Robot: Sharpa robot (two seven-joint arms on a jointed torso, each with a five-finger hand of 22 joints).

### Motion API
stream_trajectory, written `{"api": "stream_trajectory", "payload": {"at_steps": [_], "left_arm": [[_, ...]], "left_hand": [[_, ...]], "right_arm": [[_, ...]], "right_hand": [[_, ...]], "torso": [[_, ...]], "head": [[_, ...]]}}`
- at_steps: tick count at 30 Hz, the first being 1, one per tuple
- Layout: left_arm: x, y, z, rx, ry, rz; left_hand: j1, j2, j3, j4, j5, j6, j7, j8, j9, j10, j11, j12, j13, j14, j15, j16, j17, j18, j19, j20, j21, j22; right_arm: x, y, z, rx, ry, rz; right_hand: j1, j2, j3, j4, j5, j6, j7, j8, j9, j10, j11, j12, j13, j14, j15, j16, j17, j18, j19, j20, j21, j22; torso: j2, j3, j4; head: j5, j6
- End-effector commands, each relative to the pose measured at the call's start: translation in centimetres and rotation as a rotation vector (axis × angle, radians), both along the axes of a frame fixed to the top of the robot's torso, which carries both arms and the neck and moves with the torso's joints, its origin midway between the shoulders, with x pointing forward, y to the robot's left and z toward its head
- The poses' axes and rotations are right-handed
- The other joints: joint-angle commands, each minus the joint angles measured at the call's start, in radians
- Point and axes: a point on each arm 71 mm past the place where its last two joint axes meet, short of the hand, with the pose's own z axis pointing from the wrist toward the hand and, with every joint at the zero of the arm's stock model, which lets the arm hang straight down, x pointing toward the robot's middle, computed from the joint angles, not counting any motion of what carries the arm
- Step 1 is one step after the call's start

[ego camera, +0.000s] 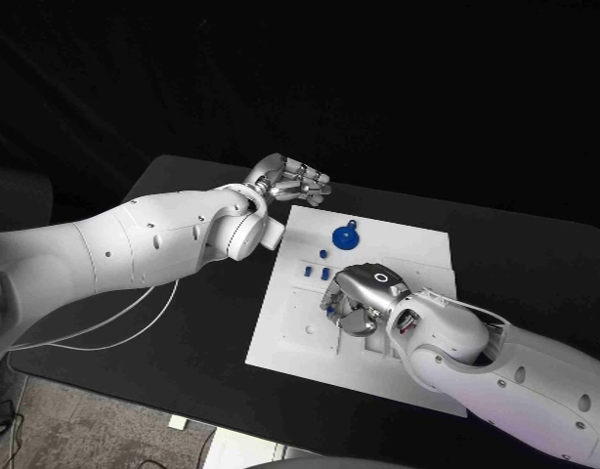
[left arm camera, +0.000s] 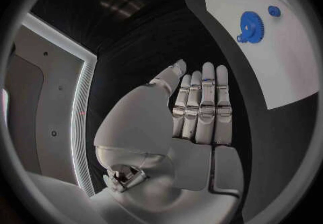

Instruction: Assemble the parts on the task board

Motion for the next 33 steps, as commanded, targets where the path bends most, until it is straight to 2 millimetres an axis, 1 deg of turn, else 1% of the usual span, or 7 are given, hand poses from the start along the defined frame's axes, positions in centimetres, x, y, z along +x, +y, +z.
{"api": "stream_trajectory", "payload": {"at_steps": [1, 4, 10, 15, 21, 25, 33], "left_arm": [[-0.05, -0.22, 0.11, -0.011, 0.0, -0.016], [-0.06, -0.2, 0.1, -0.011, 0.001, -0.017], [-0.07, -0.17, 0.1, -0.011, 0.003, -0.019], [-0.07, -0.1, 0.09, -0.011, 0.004, -0.02], [-0.08, -0.09, 0.07, -0.011, 0.006, -0.021], [-0.08, -0.1, 0.07, -0.011, 0.007, -0.022], [-0.09, -0.1, 0.05, -0.011, 0.01, -0.024]], "left_hand": [[-0.001, 0.006, -0.001, -0.002, 0.0, 0.001, 0.005, -0.003, 0.001, -0.006, 0.0, -0.006, 0.0, -0.006, 0.001, -0.003, -0.002, 0.001, -0.005, 0.001, 0.001, 0.0], [-0.001, 0.006, -0.001, -0.002, 0.0, 0.001, 0.005, -0.003, 0.001, -0.006, 0.0, -0.006, 0.0, -0.006, 0.001, -0.003, -0.002, 0.001, -0.005, 0.001, 0.001, 0.0], [0.002, 0.005, -0.003, 0.001, 0.0, 0.0, 0.006, -0.003, 0.001, -0.007, 0.001, -0.006, 0.0, -0.007, 0.002, -0.003, -0.001, 0.002, -0.003, 0.002, 0.001, -0.01], [-0.001, 0.006, -0.005, 0.006, -0.005, -0.001, 0.005, -0.003, 0.001, -0.008, 0.001, -0.005, 0.0, -0.008, 0.002, -0.003, -0.001, 0.003, -0.002, 0.003, 0.0, -0.017], [-0.001, 0.006, -0.005, 0.006, -0.005, -0.001, 0.005, -0.003, 0.001, -0.008, 0.001, -0.005, 0.0, -0.008, 0.002, -0.003, -0.001, 0.003, -0.002, 0.003, 0.0, -0.017], [0.002, 0.004, -0.006, 0.008, -0.004, -0.002, 0.006, -0.003, 0.001, -0.009, 0.001, -0.006, 0.0, -0.009, 0.003, -0.003, -0.001, 0.003, 0.0, 0.003, 0.0, -0.028], [0.002, 0.004, -0.006, 0.008, -0.004, -0.002, 0.006, -0.003, 0.001, -0.009, 0.001, -0.006, 0.0, -0.009, 0.003, -0.003, -0.001, 0.003, 0.0, 0.003, 0.0, -0.028]], "right_arm": [[-0.11, -0.05, -0.51, -0.024, 0.002, 0.009], [-0.05, -0.13, -0.58, -0.027, -0.003, 0.005], [0.02, -0.24, -0.5, -0.025, -0.023, -0.004], [-0.14, -0.25, -0.4, -0.012, -0.036, -0.006], [-0.2, -0.27, -0.45, -0.018, -0.038, -0.006], [-0.19, -0.32, -0.59, -0.032, -0.031, -0.006], [-0.13, -0.39, -0.67, -0.046, -0.038, -0.007]], "right_hand": [[-0.004, 0.011, 0.007, 0.0, -0.003, 0.004, 0.0, 0.004, 0.001, 0.004, 0.001, 0.003, 0.001, -0.006, -0.002, 0.007, -0.003, 0.013, 0.039, -0.005, 0.0, -0.001], [-0.004, 0.011, 0.008, -0.001, -0.004, 0.004, 0.0, 0.004, 0.001, 0.004, 0.001, 0.003, 0.001, -0.006, -0.002, 0.007, -0.004, 0.013, 0.039, -0.005, -0.001, -0.001], [-0.004, 0.011, 0.009, -0.002, -0.005, 0.005, -0.001, 0.005, 0.001, 0.005, 0.0, 0.003, 0.001, -0.006, -0.002, 0.007, -0.005, 0.013, 0.039, -0.005, 0.0, 0.0], [-0.004, 0.008, 0.011, -0.003, -0.004, 0.007, -0.001, 0.005, 0.001, 0.007, 0.0, 0.003, 0.001, -0.006, -0.002, 0.009, -0.006, 0.013, 0.039, -0.006, 0.002, 0.001], [-0.005, 0.007, 0.014, -0.003, -0.005, 0.008, -0.001, 0.005, 0.001, 0.008, 0.0, 0.003, 0.001, -0.007, -0.002, 0.01, -0.007, 0.013, 0.039, -0.006, 0.003, 0.002], [-0.005, 0.008, 0.014, -0.002, -0.006, 0.008, -0.001, 0.004, 0.001, 0.008, 0.0, 0.003, 0.001, -0.007, -0.002, 0.01, -0.007, 0.013, 0.039, -0.006, 0.003, 0.002], [-0.005, 0.008, 0.014, -0.002, -0.006, 0.008, -0.001, 0.004, 0.001, 0.008, 0.0, 0.003, 0.001, -0.007, -0.002, 0.01, -0.007, 0.013, 0.039, -0.006, 0.003, 0.002]], "torso": [[0.0, -0.0005, -0.0009], [0.0, -0.0008, -0.0009], [0.0, -0.0002, -0.0004], [0.0, -0.0002, -0.0001], [-0.001, -0.0009, -0.0005], [-0.001, -0.001, 0.0003], [-0.001, -0.0007, -0.0006]], "head": [[0.0, -0.001], [-0.002, -0.001], [-0.003, 0.0], [-0.001, -0.002], [0.0, -0.002], [-0.001, -0.003], [-0.002, -0.001]]}}
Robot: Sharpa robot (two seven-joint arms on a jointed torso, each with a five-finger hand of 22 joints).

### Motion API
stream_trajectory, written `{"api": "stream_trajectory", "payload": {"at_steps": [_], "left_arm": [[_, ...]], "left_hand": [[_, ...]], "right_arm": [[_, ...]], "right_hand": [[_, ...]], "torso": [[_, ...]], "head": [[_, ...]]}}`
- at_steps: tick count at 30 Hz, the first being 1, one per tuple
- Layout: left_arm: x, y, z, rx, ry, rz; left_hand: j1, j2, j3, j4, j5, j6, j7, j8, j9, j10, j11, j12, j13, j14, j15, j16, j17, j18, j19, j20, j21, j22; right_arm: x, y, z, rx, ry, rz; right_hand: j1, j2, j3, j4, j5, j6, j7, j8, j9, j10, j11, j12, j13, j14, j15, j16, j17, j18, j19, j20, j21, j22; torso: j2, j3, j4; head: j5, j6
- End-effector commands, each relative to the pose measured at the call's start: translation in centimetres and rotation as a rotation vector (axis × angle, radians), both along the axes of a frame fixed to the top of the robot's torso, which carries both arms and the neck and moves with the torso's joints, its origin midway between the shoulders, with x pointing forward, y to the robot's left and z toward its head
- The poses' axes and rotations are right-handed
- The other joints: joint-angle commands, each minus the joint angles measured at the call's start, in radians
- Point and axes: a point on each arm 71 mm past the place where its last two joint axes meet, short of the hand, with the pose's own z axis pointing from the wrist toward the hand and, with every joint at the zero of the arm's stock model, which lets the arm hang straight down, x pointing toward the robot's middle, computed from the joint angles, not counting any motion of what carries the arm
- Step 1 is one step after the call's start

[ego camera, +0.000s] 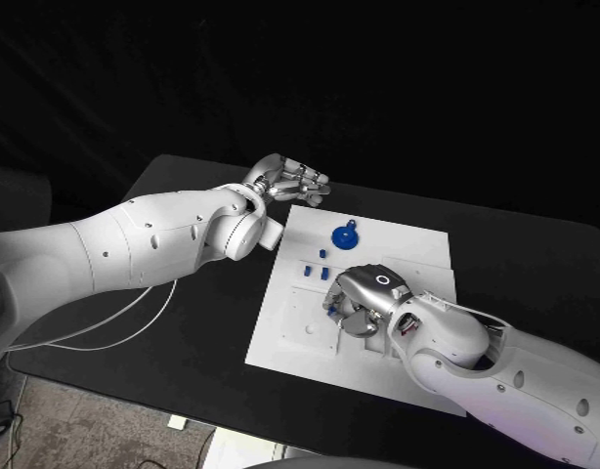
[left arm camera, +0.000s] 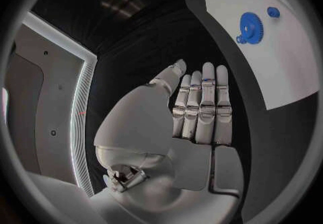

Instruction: Assemble the parts on the task board

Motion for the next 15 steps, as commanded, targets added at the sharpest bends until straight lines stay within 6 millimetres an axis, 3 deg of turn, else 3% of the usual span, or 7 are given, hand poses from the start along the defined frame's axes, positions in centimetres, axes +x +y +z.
{"api": "stream_trajectory", "payload": {"at_steps": [1, 15], "left_arm": [[-0.06, -0.25, 0.09, -0.01, 0.004, -0.018], [-0.05, -0.35, 0.06, -0.01, 0.008, -0.023]], "left_hand": [[0.002, 0.004, -0.002, 0.004, -0.004, -0.002, 0.006, -0.003, 0.001, -0.009, 0.001, -0.006, 0.0, -0.006, -0.001, -0.003, -0.001, 0.003, 0.0, 0.004, 0.0, -0.001], [0.005, 0.005, -0.002, 0.005, -0.004, -0.003, 0.006, -0.003, 0.001, -0.01, 0.001, -0.005, 0.0, -0.007, 0.0, -0.003, -0.001, 0.004, 0.001, 0.004, 0.001, -0.004]], "right_arm": [[-0.03, -0.03, -0.25, -0.036, -0.003, 0.003], [0.17, 0.06, -0.7, -0.054, 0.024, 0.012]], "right_hand": [[0.003, 0.005, 0.006, 0.001, -0.003, 0.008, -0.001, 0.004, 0.001, 0.008, 0.001, 0.006, 0.002, -0.007, -0.003, 0.007, -0.003, 0.014, 0.038, -0.006, 0.002, 0.002], [0.0, 0.008, 0.0, 0.005, -0.004, 0.002, 0.001, 0.003, 0.0, 0.0, 0.003, 0.006, 0.001, -0.008, -0.002, 0.004, -0.007, 0.013, 0.035, -0.005, -0.017, -0.004]], "torso": [[0.0, 0.0004, -0.0003], [0.0, 0.0004, -0.0004]], "head": [[0.0, 0.001], [-0.002, -0.001]]}}
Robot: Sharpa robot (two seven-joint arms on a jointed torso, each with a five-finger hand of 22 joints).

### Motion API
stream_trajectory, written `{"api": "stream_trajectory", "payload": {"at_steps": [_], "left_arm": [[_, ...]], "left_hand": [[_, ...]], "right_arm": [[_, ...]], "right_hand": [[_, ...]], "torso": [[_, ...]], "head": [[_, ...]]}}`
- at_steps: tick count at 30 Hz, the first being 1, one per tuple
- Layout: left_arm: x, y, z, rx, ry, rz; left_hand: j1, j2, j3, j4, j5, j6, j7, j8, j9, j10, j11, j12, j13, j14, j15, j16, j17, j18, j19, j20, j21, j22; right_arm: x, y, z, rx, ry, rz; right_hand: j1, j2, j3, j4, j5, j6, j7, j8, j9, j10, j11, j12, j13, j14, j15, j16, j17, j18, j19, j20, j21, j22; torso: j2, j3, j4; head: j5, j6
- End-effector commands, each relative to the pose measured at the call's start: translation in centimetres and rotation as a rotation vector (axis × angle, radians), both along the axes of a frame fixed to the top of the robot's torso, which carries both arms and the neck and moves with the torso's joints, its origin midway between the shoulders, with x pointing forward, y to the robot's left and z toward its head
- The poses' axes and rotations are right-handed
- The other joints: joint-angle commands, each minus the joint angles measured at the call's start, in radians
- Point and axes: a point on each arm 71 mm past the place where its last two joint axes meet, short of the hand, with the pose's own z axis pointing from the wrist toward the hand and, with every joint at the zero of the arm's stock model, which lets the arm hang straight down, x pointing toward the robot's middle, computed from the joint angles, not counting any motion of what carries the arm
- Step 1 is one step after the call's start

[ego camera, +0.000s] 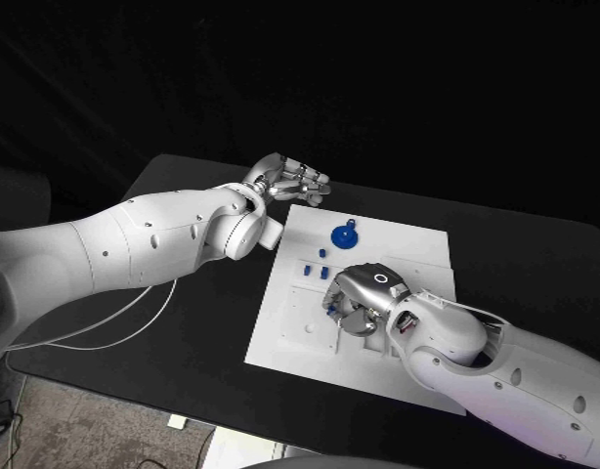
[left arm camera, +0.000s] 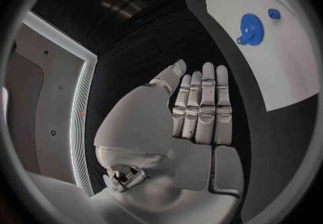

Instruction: Assemble the parts on the task board

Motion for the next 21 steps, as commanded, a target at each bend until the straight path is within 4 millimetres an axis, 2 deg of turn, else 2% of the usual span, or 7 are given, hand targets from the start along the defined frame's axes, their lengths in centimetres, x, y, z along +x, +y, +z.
{"api": "stream_trajectory", "payload": {"at_steps": [1, 4, 8, 13, 21], "left_arm": [[-0.04, -0.25, 0.08, -0.009, 0.005, -0.017], [-0.04, -0.25, 0.06, -0.009, 0.008, -0.019], [-0.05, -0.28, 0.03, -0.009, 0.012, -0.023], [-0.04, -0.28, 0.02, -0.009, 0.014, -0.024], [-0.05, -0.19, 0.02, -0.008, 0.015, -0.024]], "left_hand": [[0.005, 0.005, -0.002, 0.005, -0.004, -0.003, 0.006, -0.003, 0.001, -0.006, -0.002, -0.005, 0.0, -0.007, 0.0, -0.003, -0.002, 0.004, 0.001, 0.004, 0.001, -0.001], [0.005, 0.005, -0.003, 0.006, -0.004, -0.002, 0.006, -0.003, 0.001, -0.007, -0.002, -0.006, 0.0, -0.008, 0.0, -0.003, -0.002, 0.004, 0.001, 0.004, 0.001, -0.001], [0.005, 0.005, -0.003, 0.006, -0.005, -0.003, 0.006, -0.003, 0.001, -0.009, -0.001, -0.006, 0.0, -0.011, 0.001, -0.004, -0.002, 0.004, 0.001, 0.004, 0.001, -0.002], [0.005, 0.005, -0.003, 0.006, -0.005, -0.003, 0.006, -0.003, 0.001, -0.009, -0.001, -0.006, 0.0, -0.011, 0.001, -0.004, -0.002, 0.004, 0.001, 0.004, 0.001, -0.002], [0.006, 0.005, -0.004, 0.006, -0.006, -0.002, 0.006, -0.003, 0.001, -0.01, -0.001, -0.006, 0.0, -0.012, 0.001, -0.003, -0.003, 0.006, 0.003, 0.005, 0.002, -0.003]], "right_arm": [[-0.01, -0.11, -0.65, -0.03, 0.026, 0.006], [0.07, -0.1, -0.65, -0.007, 0.033, 0.005], [0.15, -0.16, -0.6, 0.022, 0.04, 0.003], [0.17, -0.25, -0.6, 0.034, 0.046, 0.002], [0.15, -0.38, -0.61, 0.036, 0.05, 0.001]], "right_hand": [[0.0, 0.009, -0.002, 0.006, -0.002, -0.002, 0.005, 0.004, 0.0, -0.005, 0.004, 0.003, 0.001, -0.005, 0.001, 0.003, -0.003, 0.015, 0.033, -0.006, -0.009, -0.004], [-0.015, 0.001, -0.022, 0.02, 0.019, -0.05, 0.018, 0.002, -0.005, -0.059, 0.019, 0.002, -0.001, -0.005, 0.011, 0.003, -0.005, 0.016, 0.032, 0.001, -0.022, -0.009], [-0.022, -0.018, -0.071, 0.043, 0.025, -0.117, 0.031, 0.003, -0.006, -0.132, 0.041, 0.002, -0.001, -0.003, 0.029, 0.006, -0.008, 0.027, 0.036, 0.019, -0.034, -0.021], [-0.023, -0.033, -0.116, 0.06, 0.041, -0.127, 0.033, 0.003, -0.007, -0.162, 0.05, 0.001, -0.002, -0.004, 0.036, 0.008, -0.014, 0.037, 0.038, 0.028, -0.047, -0.036], [-0.014, -0.031, -0.125, 0.062, 0.042, -0.126, 0.033, 0.004, -0.006, -0.163, 0.05, 0.002, -0.002, -0.005, 0.036, 0.01, -0.018, 0.039, 0.039, 0.03, -0.045, -0.044]], "torso": [[0.0, 0.0002, 0.0], [0.0, 0.0, 0.0], [0.0, -0.0007, -0.0002], [0.0, -0.0002, 0.0001], [0.001, 0.0006, 0.0]], "head": [[-0.001, 0.0], [-0.002, 0.0], [-0.003, -0.001], [-0.004, -0.001], [-0.004, -0.004]]}}
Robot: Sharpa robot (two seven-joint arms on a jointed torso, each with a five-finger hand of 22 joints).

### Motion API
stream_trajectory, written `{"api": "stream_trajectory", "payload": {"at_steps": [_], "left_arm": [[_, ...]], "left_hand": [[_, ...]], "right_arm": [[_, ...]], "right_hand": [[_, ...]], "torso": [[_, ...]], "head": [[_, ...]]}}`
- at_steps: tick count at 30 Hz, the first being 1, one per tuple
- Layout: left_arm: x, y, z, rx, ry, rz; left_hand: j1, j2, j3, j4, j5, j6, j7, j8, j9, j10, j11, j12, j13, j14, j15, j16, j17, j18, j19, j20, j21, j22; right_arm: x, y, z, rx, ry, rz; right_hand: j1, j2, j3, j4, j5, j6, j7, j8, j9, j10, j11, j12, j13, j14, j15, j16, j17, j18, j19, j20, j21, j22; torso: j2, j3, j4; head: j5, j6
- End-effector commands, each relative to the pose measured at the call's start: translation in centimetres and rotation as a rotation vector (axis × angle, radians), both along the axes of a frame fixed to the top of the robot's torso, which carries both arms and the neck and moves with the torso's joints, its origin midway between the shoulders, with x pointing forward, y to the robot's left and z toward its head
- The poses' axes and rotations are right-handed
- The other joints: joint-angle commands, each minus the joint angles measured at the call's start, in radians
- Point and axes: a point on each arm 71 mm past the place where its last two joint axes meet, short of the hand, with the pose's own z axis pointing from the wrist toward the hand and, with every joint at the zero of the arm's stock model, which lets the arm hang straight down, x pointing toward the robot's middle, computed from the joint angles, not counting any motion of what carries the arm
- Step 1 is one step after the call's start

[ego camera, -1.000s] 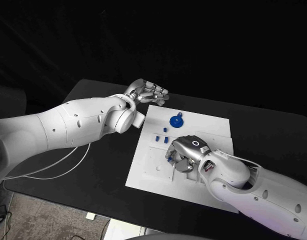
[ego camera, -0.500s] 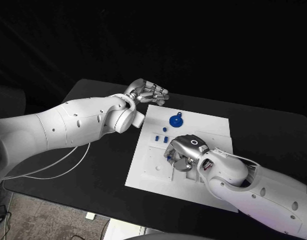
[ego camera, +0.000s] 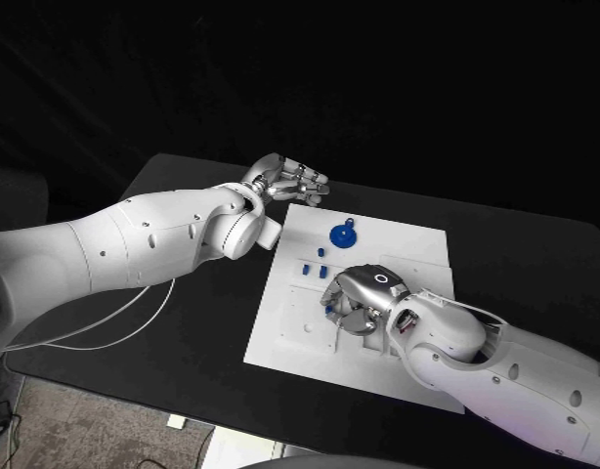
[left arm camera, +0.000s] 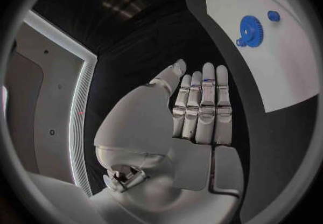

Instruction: Assemble the parts on the task board

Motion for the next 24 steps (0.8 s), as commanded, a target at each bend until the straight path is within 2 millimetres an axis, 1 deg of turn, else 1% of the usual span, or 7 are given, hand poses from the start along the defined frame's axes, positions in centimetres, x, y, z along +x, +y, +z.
{"api": "stream_trajectory", "payload": {"at_steps": [1, 6, 14, 17, 19, 20, 24], "left_arm": [[0.0, -0.2, 0.1, -0.009, 0.005, -0.016], [0.0, -0.2, 0.1, -0.009, 0.006, -0.016], [0.0, -0.1, 0.1, -0.008, 0.008, -0.015], [0.0, 0.0, 0.1, -0.007, 0.008, -0.012], [0.0, 0.2, 0.1, -0.006, 0.008, -0.01], [0.0, 0.2, 0.1, -0.006, 0.007, -0.008], [0.1, 0.5, 0.1, -0.005, 0.006, -0.002]], "left_hand": [[0.006, 0.005, -0.001, 0.004, -0.006, -0.002, 0.006, -0.003, 0.001, -0.007, 0.003, -0.006, 0.0, -0.005, 0.002, -0.003, -0.002, 0.006, 0.003, 0.005, 0.002, -0.001], [0.006, 0.005, -0.001, 0.004, -0.006, -0.002, 0.006, -0.003, 0.001, -0.007, 0.003, -0.006, 0.0, -0.005, 0.002, -0.003, -0.002, 0.006, 0.003, 0.005, 0.002, -0.001], [0.006, 0.005, -0.001, 0.004, -0.006, -0.002, 0.006, -0.003, 0.001, -0.007, 0.003, -0.006, 0.0, -0.005, 0.002, -0.003, -0.002, 0.006, 0.003, 0.005, 0.002, -0.001], [0.007, 0.004, -0.003, 0.004, -0.006, -0.003, 0.006, -0.003, 0.001, -0.008, 0.003, -0.006, 0.0, -0.007, 0.002, -0.004, -0.002, 0.007, 0.003, 0.006, 0.001, -0.003], [0.007, 0.004, -0.003, 0.004, -0.006, -0.003, 0.006, -0.003, 0.001, -0.008, 0.003, -0.006, 0.0, -0.007, 0.002, -0.004, -0.002, 0.007, 0.003, 0.006, 0.001, -0.003], [0.007, 0.004, -0.003, 0.004, -0.006, -0.003, 0.006, -0.003, 0.001, -0.008, 0.003, -0.006, 0.0, -0.007, 0.002, -0.004, -0.002, 0.007, 0.003, 0.006, 0.001, -0.003], [0.007, 0.003, -0.003, 0.004, -0.006, -0.004, 0.006, -0.003, 0.001, -0.009, 0.004, -0.006, 0.0, -0.008, 0.003, -0.004, -0.002, 0.007, 0.003, 0.006, 0.001, -0.003]], "right_arm": [[-0.1, 0.0, 0.0, 0.01, 0.009, 0.008], [-0.1, -0.1, 0.0, 0.012, 0.007, 0.005], [-0.1, -0.5, 0.3, 0.061, -0.003, -0.009], [-0.2, -0.9, 0.6, 0.102, -0.002, -0.016], [-0.4, -1.2, 0.9, 0.13, 0.0, -0.019], [-0.4, -1.4, 1.1, 0.141, 0.0, -0.02], [-0.5, -2.2, 2.2, 0.184, -0.006, -0.032]], "right_hand": [[0.008, -0.001, -0.004, -0.001, 0.001, -0.005, -0.002, 0.002, -0.001, -0.006, -0.002, -0.004, -0.001, 0.0, 0.005, 0.005, -0.001, 0.015, 0.038, 0.008, -0.002, -0.002], [0.014, 0.002, 0.005, -0.005, -0.004, 0.003, -0.003, 0.002, -0.001, 0.003, -0.005, -0.004, -0.001, -0.001, 0.003, 0.007, -0.003, 0.015, 0.038, 0.007, 0.0, -0.004], [-0.002, -0.026, -0.036, -0.001, 0.006, -0.036, -0.001, 0.002, -0.002, -0.021, 0.001, -0.004, -0.001, -0.002, 0.006, 0.007, -0.01, 0.017, 0.037, 0.009, -0.002, -0.017], [0.009, -0.035, -0.149, 0.01, 0.0, -0.092, -0.01, 0.004, -0.002, -0.058, 0.008, -0.002, 0.0, -0.001, 0.01, 0.004, -0.014, 0.022, 0.038, 0.013, -0.005, -0.031], [0.044, -0.012, -0.264, 0.025, 0.004, -0.111, -0.011, 0.002, -0.003, -0.073, 0.012, -0.005, -0.001, -0.001, 0.012, 0.005, -0.018, 0.028, 0.039, 0.016, -0.003, -0.048], [0.043, -0.02, -0.282, 0.028, 0.01, -0.117, -0.014, 0.001, -0.003, -0.08, 0.013, -0.003, 0.0, -0.001, 0.013, 0.005, -0.019, 0.028, 0.039, 0.017, -0.002, -0.05], [0.07, -0.009, -0.356, 0.057, 0.018, -0.121, -0.014, 0.001, -0.003, -0.082, 0.014, -0.003, 0.0, -0.001, 0.014, 0.006, -0.022, 0.03, 0.038, 0.019, 0.003, -0.065]], "torso": [[0.001, 0.0008, 0.0002], [0.0, 0.001, -0.0004], [0.0, 0.0014, -0.0003], [0.0, 0.0015, -0.0007], [0.0, 0.0018, -0.0007], [0.0, 0.0016, -0.0007], [-0.001, 0.0013, -0.0014]], "head": [[0.0, -0.002], [-0.001, -0.002], [-0.009, 0.001], [-0.013, 0.002], [-0.016, 0.002], [-0.017, 0.002], [-0.025, 0.007]]}}
